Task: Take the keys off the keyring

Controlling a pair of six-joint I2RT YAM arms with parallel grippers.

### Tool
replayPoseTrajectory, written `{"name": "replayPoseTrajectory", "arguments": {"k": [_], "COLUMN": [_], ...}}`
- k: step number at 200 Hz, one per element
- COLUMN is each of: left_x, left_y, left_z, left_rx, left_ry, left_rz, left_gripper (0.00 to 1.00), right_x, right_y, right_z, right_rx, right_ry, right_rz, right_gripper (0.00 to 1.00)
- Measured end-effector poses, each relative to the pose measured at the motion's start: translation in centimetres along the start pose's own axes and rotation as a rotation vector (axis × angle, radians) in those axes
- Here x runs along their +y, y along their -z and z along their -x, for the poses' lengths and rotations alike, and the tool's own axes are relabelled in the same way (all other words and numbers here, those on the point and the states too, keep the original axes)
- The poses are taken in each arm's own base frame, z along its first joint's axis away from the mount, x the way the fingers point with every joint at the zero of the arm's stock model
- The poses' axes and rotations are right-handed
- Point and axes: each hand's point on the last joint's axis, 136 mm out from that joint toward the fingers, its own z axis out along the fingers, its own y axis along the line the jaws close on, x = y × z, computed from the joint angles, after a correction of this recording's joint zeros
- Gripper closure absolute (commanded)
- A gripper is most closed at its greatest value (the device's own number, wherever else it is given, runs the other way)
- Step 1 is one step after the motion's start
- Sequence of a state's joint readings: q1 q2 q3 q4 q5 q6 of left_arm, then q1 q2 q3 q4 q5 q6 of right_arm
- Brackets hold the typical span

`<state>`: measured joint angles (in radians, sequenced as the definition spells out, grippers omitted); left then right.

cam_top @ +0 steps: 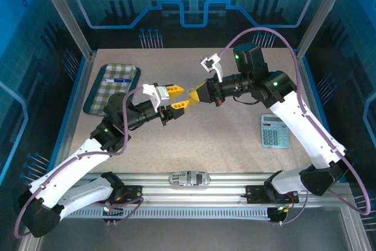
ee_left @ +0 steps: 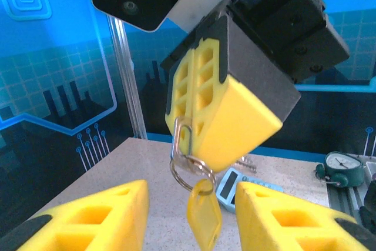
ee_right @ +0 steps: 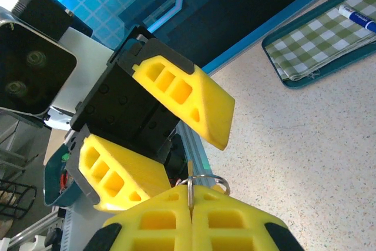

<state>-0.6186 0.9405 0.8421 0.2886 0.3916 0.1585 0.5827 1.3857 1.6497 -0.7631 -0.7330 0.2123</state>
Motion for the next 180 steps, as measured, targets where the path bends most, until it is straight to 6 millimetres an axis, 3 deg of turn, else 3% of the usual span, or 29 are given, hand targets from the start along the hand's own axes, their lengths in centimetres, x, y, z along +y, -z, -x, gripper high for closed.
{"name": "replayPoseTrajectory", "arguments": {"k": [59, 96, 117, 180], "left_x": [-0.5, -0.6, -0.6, -0.6], "left_y": [-0.6, -0.7, -0.7, -0.7], "left_z": [-0.3, -0.7, -0.8, -0.8], "left_rx": [0.027, 0.045, 0.050, 0.052], "left_ry": [0.016, 0.024, 0.022, 0.021], "left_rz": [-0.025, -0.030, -0.031, -0.031], "left_gripper": [0.69, 0.91, 0.99, 1.00], "right_x": [-0.1, -0.2, -0.3, -0.5], "right_y": [0.0, 0.0, -0.1, 0.0], "right_z": [0.0, 0.0, 0.0, 0.1], "right_rx": [-0.001, -0.001, -0.002, -0.004], "right_ry": [0.001, 0.002, 0.003, 0.003], "right_rz": [-0.005, -0.011, -0.022, -0.032], "right_gripper": [1.00, 1.00, 1.00, 1.00]}}
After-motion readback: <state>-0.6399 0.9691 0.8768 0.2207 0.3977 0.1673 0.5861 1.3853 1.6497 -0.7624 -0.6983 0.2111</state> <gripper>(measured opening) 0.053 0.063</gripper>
